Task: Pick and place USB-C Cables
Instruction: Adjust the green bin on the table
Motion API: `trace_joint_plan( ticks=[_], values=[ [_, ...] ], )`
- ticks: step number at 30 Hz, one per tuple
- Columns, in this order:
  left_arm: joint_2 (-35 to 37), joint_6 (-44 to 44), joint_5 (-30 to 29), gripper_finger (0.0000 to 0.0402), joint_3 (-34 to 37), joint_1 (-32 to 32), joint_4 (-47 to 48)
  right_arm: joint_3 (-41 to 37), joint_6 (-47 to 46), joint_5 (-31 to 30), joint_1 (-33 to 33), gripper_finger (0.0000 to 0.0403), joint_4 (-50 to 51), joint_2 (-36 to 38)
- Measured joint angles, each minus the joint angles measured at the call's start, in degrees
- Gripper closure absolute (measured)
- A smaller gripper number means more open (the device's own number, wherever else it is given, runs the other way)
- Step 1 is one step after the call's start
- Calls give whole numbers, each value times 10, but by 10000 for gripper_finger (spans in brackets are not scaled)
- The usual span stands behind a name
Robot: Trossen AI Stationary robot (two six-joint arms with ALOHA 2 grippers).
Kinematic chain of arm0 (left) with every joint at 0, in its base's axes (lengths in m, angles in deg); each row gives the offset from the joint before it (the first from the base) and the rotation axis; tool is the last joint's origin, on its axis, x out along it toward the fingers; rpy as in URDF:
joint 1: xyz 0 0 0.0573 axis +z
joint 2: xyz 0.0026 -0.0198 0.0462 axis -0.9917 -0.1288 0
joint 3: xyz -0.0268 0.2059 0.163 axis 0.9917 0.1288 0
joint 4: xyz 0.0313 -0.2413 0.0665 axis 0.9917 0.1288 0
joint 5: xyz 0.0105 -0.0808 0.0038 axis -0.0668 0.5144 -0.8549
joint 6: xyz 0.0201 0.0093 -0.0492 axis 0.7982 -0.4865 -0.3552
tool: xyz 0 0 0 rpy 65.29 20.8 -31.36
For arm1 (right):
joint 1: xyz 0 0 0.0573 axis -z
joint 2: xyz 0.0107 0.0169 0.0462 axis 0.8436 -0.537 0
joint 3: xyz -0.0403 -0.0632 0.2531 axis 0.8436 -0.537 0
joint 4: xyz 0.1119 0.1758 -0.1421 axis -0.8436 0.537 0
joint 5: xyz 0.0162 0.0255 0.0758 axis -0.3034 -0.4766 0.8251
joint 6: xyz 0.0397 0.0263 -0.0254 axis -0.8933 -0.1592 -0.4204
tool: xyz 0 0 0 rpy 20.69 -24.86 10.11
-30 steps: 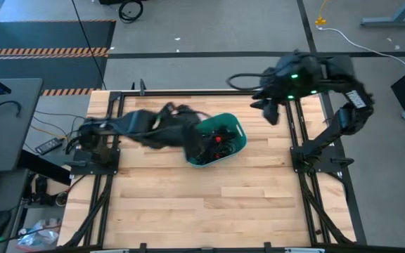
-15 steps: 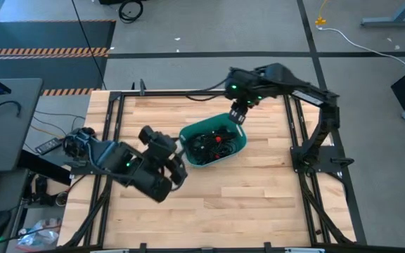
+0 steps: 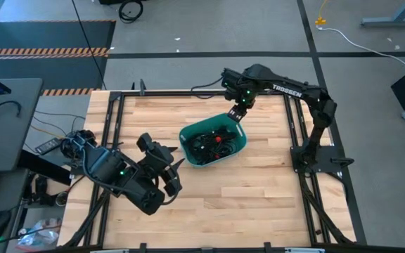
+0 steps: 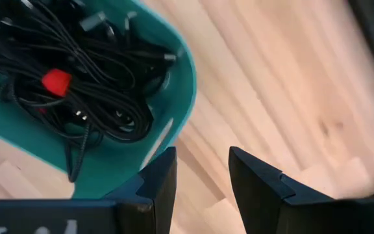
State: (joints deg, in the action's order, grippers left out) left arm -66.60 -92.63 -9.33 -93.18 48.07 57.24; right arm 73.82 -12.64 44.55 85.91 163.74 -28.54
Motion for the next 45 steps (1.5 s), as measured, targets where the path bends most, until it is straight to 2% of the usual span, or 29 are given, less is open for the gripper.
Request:
trace_joint_plan(
  ticks=[8,16,19,25,31,37,41,45],
  values=[
    [0,0,0,214,0,0,0,-123,-2,61,2,257,-119,2],
    [0,-5,0,214,0,0,0,-209,-8,65,-2,257,-182,3],
    [0,-7,0,214,0,1,0,-232,-33,74,-2,272,-197,2],
    [-1,-7,0,214,0,1,0,-253,-58,101,-18,386,-204,4],
    [-1,-7,0,214,0,1,0,-255,-107,114,-57,397,-192,4],
    [-1,1,0,214,0,1,0,-255,-176,76,-101,399,-221,5],
    [-1,11,0,214,0,1,0,-248,-194,69,-100,400,-263,2],
    [-1,11,0,214,0,1,0,-236,-213,60,-65,401,-309,0]
  ],
)
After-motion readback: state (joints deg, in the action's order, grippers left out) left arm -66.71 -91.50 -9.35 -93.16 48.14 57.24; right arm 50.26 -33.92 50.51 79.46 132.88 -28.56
